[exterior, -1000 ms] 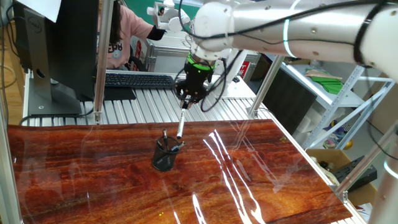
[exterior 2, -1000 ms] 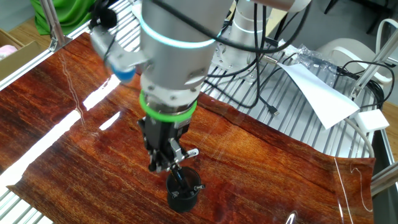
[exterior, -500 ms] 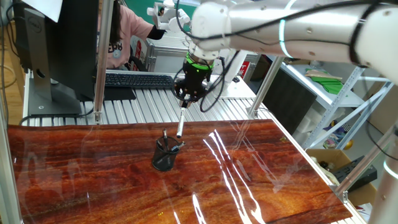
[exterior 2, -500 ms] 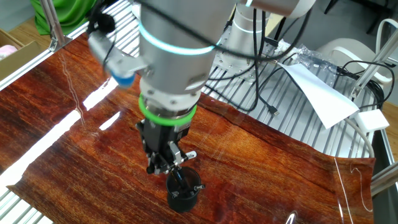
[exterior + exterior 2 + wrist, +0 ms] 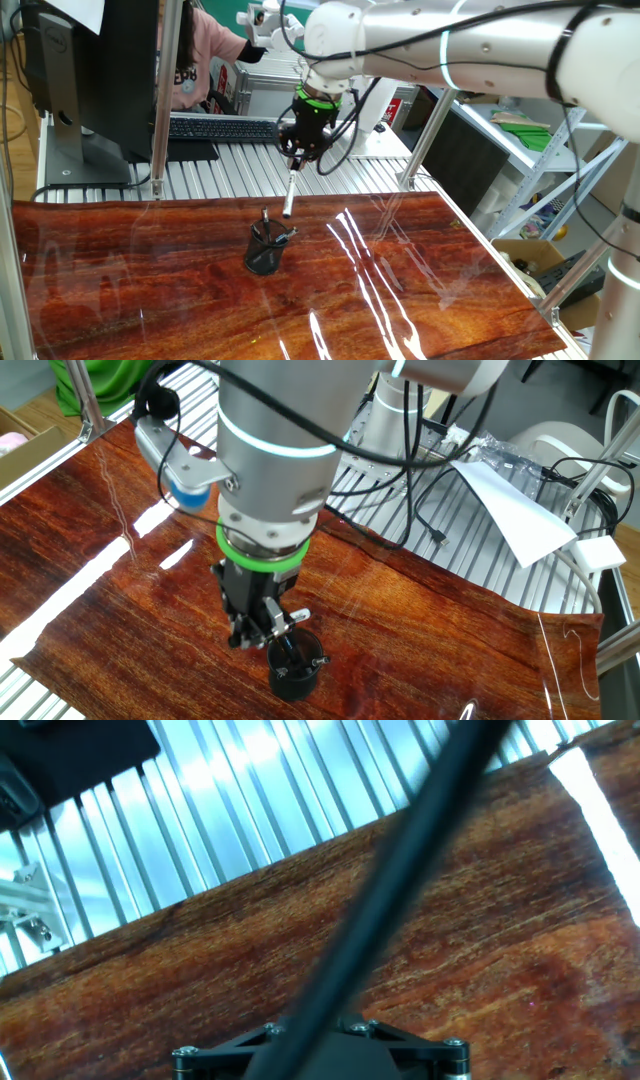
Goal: Put the pen into the pen holder
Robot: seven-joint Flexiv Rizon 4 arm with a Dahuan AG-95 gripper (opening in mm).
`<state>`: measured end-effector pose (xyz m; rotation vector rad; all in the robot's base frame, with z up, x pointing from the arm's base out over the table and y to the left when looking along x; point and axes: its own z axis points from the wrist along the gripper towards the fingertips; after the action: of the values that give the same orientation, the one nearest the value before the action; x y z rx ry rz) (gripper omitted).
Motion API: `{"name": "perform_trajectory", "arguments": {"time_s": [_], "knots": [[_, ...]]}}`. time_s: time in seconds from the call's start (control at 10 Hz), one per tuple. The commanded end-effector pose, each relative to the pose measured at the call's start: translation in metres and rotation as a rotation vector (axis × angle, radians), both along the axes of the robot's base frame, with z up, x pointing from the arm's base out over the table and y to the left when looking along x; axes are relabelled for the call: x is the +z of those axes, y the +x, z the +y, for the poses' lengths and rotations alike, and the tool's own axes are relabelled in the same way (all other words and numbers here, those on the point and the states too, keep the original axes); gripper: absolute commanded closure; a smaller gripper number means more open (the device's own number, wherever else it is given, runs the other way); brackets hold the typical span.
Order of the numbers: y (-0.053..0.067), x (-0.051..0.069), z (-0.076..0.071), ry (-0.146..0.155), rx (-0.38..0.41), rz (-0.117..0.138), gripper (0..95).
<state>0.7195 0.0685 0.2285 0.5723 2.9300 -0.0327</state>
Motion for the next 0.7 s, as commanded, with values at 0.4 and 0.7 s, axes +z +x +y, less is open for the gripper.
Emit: {"name": "perform_trajectory", "arguments": {"time_s": [0.4,0.7], "knots": [[0.009,-0.001,-0.005,-0.004,0.0,-0.021,95.0],[0.016,-0.007,-0.007,-0.014,0.002,-0.034,95.0]]}}
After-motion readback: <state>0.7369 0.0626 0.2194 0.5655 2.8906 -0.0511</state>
